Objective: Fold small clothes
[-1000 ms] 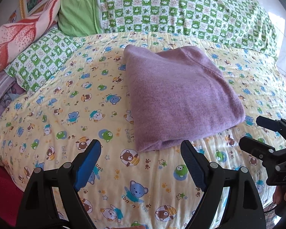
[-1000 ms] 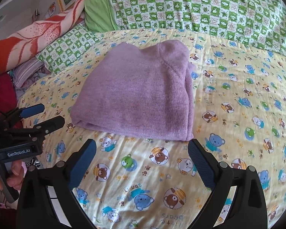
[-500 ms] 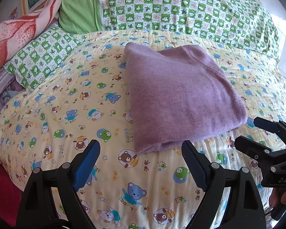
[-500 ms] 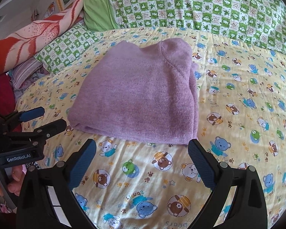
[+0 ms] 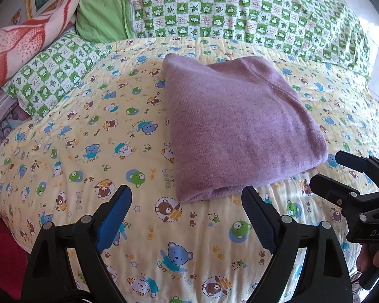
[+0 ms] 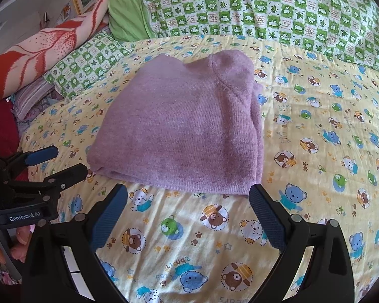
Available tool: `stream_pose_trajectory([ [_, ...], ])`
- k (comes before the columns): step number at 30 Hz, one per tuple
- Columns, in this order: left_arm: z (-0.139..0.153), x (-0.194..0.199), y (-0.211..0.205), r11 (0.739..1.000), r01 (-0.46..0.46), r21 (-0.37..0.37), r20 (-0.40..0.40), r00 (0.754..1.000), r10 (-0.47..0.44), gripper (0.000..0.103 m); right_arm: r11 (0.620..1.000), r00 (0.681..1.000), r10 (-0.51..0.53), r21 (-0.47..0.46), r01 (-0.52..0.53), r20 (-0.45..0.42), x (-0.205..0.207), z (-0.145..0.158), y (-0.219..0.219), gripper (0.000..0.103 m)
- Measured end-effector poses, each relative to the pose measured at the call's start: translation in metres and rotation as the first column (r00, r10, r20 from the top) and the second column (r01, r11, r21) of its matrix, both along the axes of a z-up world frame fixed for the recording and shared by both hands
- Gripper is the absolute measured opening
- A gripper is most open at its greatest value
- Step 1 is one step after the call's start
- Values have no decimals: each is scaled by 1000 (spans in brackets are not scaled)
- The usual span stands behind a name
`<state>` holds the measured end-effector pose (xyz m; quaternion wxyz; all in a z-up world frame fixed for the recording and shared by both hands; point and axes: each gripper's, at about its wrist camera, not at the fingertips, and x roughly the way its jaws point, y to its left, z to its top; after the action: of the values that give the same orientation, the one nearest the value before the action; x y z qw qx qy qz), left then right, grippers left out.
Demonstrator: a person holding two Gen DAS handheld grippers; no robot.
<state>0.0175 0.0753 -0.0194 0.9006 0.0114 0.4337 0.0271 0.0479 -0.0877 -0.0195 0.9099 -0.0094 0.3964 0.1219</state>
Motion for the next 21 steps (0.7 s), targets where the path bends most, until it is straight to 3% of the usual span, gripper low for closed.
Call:
stream_pose_trajectory([
  [21,6,3,-3,1000,0,-7,12,1000,0,89,1000,1000,-17,11,17,26,6,11,-2,97],
])
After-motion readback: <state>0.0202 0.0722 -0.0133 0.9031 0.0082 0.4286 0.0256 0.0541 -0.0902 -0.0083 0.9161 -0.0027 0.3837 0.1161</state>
